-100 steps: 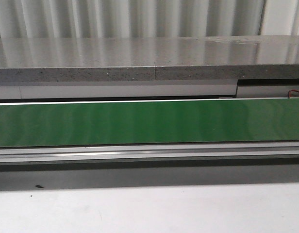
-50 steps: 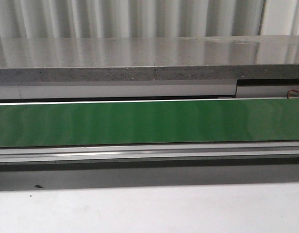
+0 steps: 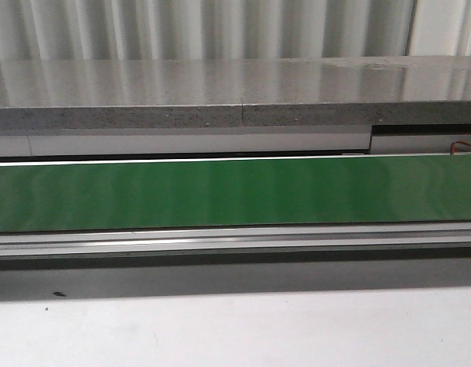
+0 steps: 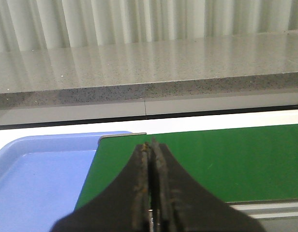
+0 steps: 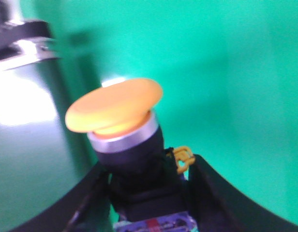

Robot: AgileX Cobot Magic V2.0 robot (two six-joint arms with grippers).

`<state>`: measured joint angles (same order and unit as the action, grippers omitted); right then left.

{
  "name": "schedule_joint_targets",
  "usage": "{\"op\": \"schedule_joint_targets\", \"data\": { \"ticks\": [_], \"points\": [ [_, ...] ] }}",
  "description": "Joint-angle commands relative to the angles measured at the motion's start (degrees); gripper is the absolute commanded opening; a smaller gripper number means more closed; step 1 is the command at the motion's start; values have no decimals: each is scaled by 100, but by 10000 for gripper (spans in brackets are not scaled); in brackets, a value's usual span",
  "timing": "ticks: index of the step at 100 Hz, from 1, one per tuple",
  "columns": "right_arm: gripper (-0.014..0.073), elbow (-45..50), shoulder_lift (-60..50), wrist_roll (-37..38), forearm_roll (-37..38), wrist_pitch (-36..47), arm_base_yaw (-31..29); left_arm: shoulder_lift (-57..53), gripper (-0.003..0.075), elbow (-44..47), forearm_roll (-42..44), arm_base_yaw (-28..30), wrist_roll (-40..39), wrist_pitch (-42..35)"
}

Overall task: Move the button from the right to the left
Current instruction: 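Grasp the yellow-capped button with the right gripper and lift it, then carry the button over the belt and release it with the right gripper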

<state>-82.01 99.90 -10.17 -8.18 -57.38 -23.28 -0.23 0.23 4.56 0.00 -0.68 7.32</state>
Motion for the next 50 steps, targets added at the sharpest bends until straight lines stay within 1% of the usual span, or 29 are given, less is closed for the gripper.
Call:
{"op": "schedule_joint_targets", "data": {
  "ticks": [1,20,36,50],
  "points": [
    [195,-180,-599,225,-73,-147,262,-183,-21,214,-14,-58,-48,-434],
    [195,-110,-716,796,-41,-726,826,-183,-21,214,-14,-58,-48,-434],
    [195,203,-696,1102,15,-503,1223,-183,-21,214,-14,-58,-48,-434],
    [195,387,-510,1414,58,-213,1388,-183,-20,214,-14,-58,-48,-434]
  ]
}}
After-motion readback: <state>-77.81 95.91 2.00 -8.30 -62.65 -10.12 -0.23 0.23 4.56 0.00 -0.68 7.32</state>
